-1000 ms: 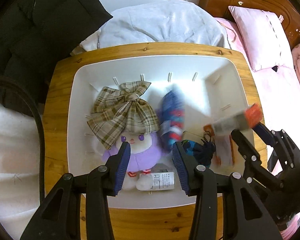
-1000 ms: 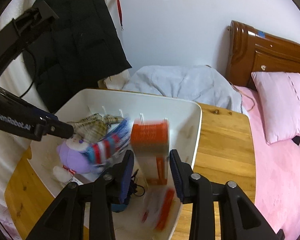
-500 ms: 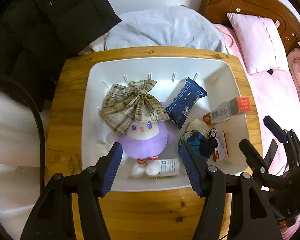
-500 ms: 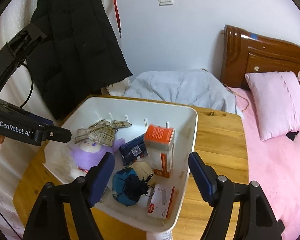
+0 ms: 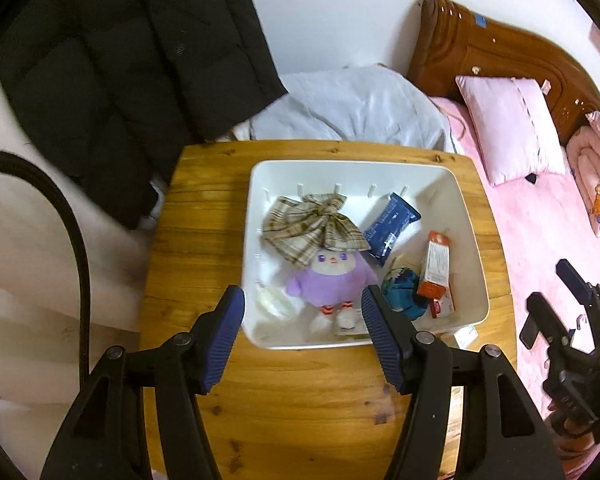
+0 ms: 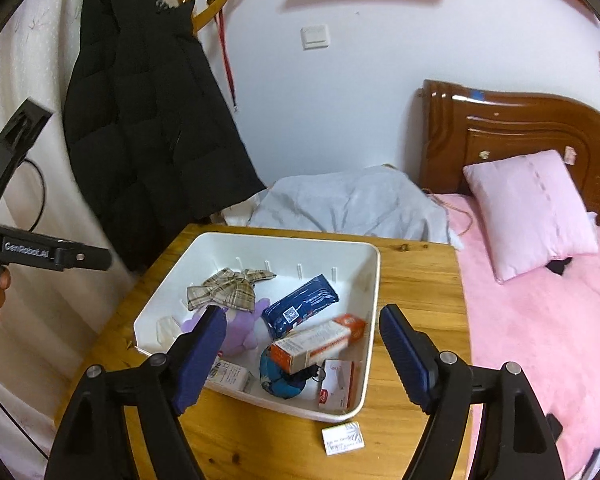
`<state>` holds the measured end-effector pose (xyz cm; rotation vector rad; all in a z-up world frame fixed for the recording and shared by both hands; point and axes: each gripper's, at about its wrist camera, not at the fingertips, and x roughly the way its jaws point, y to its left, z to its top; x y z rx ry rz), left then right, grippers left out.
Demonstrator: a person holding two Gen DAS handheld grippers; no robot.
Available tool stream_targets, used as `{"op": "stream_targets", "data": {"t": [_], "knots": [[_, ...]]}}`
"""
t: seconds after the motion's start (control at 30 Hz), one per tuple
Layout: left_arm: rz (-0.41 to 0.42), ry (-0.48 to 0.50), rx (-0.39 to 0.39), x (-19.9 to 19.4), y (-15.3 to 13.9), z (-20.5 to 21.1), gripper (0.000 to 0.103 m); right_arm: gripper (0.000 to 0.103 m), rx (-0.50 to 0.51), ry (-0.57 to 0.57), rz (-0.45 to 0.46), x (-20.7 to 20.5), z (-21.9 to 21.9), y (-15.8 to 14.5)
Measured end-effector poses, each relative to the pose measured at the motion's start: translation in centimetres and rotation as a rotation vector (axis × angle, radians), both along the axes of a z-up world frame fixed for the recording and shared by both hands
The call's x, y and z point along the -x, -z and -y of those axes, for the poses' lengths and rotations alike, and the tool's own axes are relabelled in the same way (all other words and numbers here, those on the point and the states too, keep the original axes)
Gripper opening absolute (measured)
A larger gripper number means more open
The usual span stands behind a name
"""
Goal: Organize objects
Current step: 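Withdraw the right tool and move it toward the small white box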
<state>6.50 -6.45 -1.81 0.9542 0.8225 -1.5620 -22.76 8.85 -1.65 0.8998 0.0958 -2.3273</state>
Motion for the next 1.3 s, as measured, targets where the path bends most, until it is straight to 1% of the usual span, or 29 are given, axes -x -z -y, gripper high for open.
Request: {"op": "stream_targets", "data": {"t": [0.17, 0.23, 0.27, 0.3, 0.37, 0.5, 0.7, 0.8, 0.9, 0.97, 1.07, 1.1, 1.2, 1.3], "knots": [[-0.032, -0.017, 0.026, -3.1, -1.0, -2.0, 0.065, 0.08, -0.003, 0.071, -0.019, -2.1, -0.8, -1.5], [-0.037, -0.015, 0.032, -4.3, -1.1, -2.9, 0.065, 0.08, -0.025, 0.12, -0.029, -3.2, -1.0, -2.0], [-0.041, -0.011, 0.032, -4.8, -1.1, -3.3, 0.067, 0.08, -0.032, 0.138, -0.03, -3.6, -1.2, -2.1], [-0.051, 0.004, 0.033, -5.6, -1.0, -3.9, 0.071, 0.08, -0.036, 0.159, -0.03, -4.1, -1.3, -2.3], [-0.063, 0.03, 0.039, -6.6, -0.8, -4.8, 0.072, 0.08, -0.049, 0.201, -0.018, -5.0, -1.4, -2.4], [-0.065, 0.08, 0.035, -9.3, 0.0, -7.1, 0.073, 0.08, -0.087, 0.273, -0.018, -7.1, -1.4, -2.2], [-0.068, 0.104, 0.005, -11.8, 1.4, -9.5, 0.077, 0.08, -0.162, 0.319, 0.054, -9.2, -0.9, -0.8], [-0.067, 0.076, -0.02, -12.8, 1.9, -10.8, 0.078, 0.08, -0.196, 0.326, 0.1, -9.8, -0.6, -0.1], [-0.078, 0.03, -0.006, -13.6, 2.2, -12.0, 0.078, 0.08, -0.205, 0.309, 0.15, -10.2, -0.4, 0.6], [-0.087, -0.005, -0.013, -14.0, 2.4, -12.7, 0.078, 0.08, -0.227, 0.299, 0.168, -10.3, -0.3, 0.9], [-0.108, -0.047, -0.05, -14.3, 3.1, -13.5, 0.078, 0.08, -0.24, 0.279, 0.188, -10.1, -0.4, 1.3], [-0.102, -0.061, -0.067, -14.1, 3.4, -13.8, 0.078, 0.08, -0.238, 0.272, 0.2, -10.0, -0.5, 1.5], [-0.088, -0.084, -0.072, -13.4, 3.7, -14.6, 0.078, 0.08, -0.228, 0.255, 0.242, -9.3, -1.0, 2.3], [-0.11, -0.121, -0.083, -12.2, 3.9, -15.3, 0.078, 0.08, -0.229, 0.239, 0.287, -8.3, -1.6, 3.2]]}}
